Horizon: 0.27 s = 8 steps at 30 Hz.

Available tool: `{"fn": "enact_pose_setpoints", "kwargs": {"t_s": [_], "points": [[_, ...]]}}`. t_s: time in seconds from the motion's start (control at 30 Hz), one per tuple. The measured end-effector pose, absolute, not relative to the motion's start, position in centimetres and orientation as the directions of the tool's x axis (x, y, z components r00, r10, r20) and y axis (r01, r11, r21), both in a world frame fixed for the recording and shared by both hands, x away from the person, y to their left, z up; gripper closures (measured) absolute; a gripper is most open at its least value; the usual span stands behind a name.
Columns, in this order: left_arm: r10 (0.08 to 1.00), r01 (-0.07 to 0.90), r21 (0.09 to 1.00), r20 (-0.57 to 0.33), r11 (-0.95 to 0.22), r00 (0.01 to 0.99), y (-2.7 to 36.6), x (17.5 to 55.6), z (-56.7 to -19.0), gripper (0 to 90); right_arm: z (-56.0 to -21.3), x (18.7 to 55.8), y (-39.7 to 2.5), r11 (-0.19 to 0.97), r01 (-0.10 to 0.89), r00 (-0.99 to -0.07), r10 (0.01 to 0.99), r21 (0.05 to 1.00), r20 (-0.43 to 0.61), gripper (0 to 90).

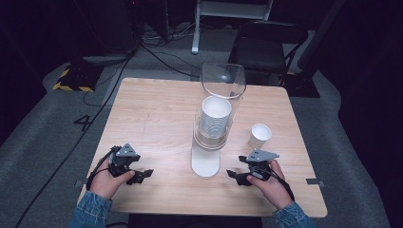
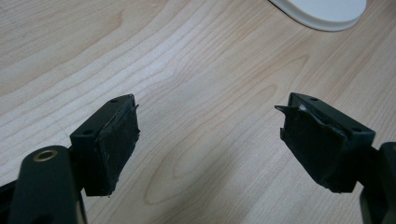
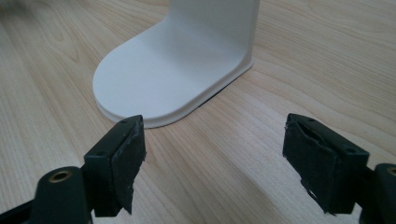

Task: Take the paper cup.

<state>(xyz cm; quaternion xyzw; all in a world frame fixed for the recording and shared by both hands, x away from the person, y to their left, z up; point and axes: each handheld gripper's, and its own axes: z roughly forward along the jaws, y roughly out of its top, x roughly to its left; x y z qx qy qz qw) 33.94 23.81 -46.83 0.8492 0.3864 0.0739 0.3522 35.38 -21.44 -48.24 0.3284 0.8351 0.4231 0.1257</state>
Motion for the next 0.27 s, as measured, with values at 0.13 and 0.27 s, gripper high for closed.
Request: {"fn": "enact_pose_setpoints", "kwargs": {"t_s": [0.13,0.27], "points": [[0.702,0.608,0.647,-0.154,-0.460,0.695,23.77,33.95,-47.07,18.1,-48.66,35.45,-21.40,0.422,0.444,-0.749,0.660,0.790,0.068,20.7],[0.698,0.610,0.634,-0.151,-0.475,0.700,23.73,33.95,-47.16,16.7,-49.07,35.51,-21.36,0.431,0.436,-0.748,0.662,0.790,0.051,18.2]]}}
